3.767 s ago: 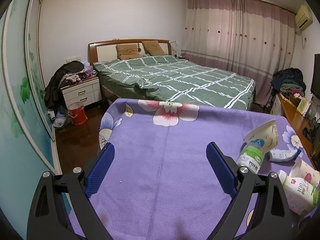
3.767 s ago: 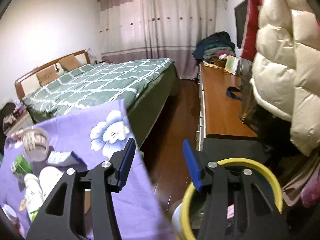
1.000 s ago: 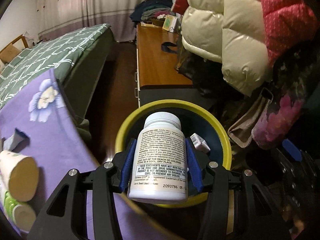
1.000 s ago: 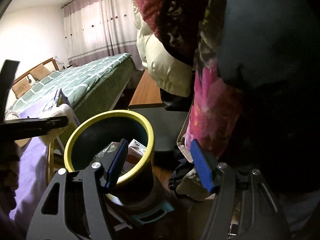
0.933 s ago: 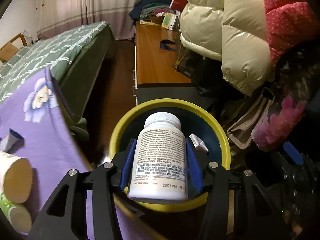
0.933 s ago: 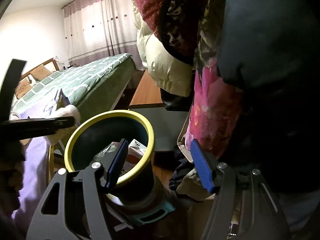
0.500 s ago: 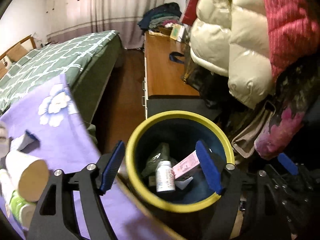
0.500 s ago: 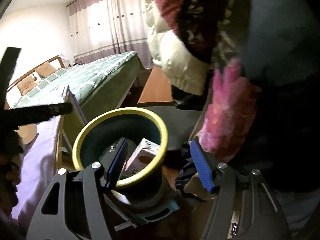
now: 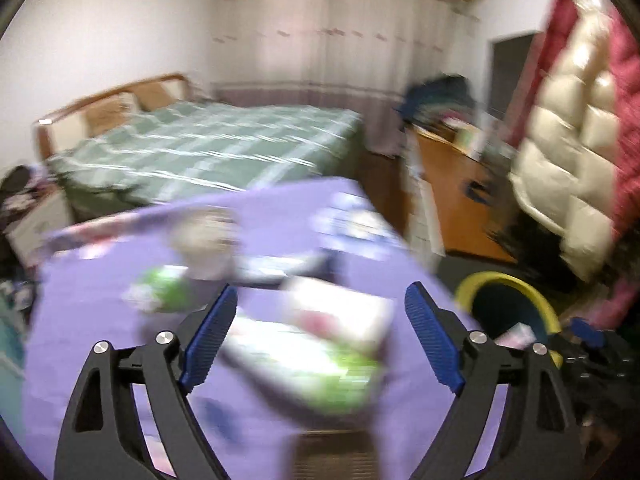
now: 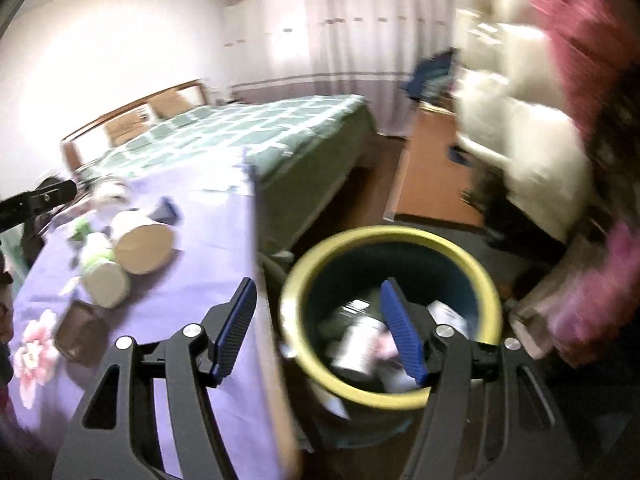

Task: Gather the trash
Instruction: 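Move the right gripper to the brown plastic tray and grasp its rim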

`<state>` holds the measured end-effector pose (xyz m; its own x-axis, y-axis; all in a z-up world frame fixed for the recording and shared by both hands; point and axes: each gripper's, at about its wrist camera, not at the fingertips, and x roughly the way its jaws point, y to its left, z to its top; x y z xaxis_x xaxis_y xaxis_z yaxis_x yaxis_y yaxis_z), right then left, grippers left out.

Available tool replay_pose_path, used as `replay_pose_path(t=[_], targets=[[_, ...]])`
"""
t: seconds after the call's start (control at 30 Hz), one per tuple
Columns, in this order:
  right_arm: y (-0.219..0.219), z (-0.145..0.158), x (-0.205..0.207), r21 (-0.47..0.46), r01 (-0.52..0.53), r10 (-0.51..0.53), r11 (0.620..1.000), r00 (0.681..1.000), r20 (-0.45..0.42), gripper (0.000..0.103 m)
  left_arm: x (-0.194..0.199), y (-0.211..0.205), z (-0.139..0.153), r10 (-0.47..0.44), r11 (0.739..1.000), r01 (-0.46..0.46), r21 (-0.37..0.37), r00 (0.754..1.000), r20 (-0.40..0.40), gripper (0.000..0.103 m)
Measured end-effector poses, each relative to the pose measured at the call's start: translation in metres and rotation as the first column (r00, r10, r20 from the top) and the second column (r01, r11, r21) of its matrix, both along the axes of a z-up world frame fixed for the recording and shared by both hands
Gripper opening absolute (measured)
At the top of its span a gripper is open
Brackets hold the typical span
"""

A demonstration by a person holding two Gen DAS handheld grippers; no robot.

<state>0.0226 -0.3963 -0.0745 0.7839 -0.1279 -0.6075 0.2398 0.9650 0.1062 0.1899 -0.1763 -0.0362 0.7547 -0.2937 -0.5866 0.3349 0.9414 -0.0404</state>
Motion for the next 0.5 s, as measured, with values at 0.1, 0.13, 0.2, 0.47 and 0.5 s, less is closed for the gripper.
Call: replay_pose_path(t=[0.1, 0.13, 0.2, 0.47, 0.5], targets=[[0.03, 0.006, 0.022, -0.011, -0.077, 0.078, 0.997, 0.997, 0.013, 0.062, 0.013, 0.054, -0.003, 0.115, 0.993, -0.115, 0.0, 0.993, 0.012, 0.086], [0.04, 0.007, 0.03, -0.008, -0.106, 0.106, 0.994, 0.994, 0.011, 0.062, 0.018, 0.073, -0.005, 0.153, 0.988, -0.153, -0.004, 0.988, 0.015, 0.086], [0.056, 0.008, 0.04, 0.013, -0.161, 0.161, 0.987, 0.987, 0.011, 0.062, 0.027, 0.106, -0.012, 0.235, 0.972, -0.235, 0.005, 0.972, 0.027, 0.086], [0.112, 0.009, 0.051, 0.008, -0.272, 0.272, 0.962, 0.962, -0.004, 0.062, 0.045, 0.203, -0.037, 0.427, 0.904, -0.428, 0.005, 0.903, 0.044, 0.086], [0.117, 0.009, 0.051, 0.009, -0.282, 0.282, 0.959, 0.959, -0.009, 0.062, 0.046, 0.211, -0.038, 0.445, 0.895, -0.446, 0.008, 0.894, 0.047, 0.086]])
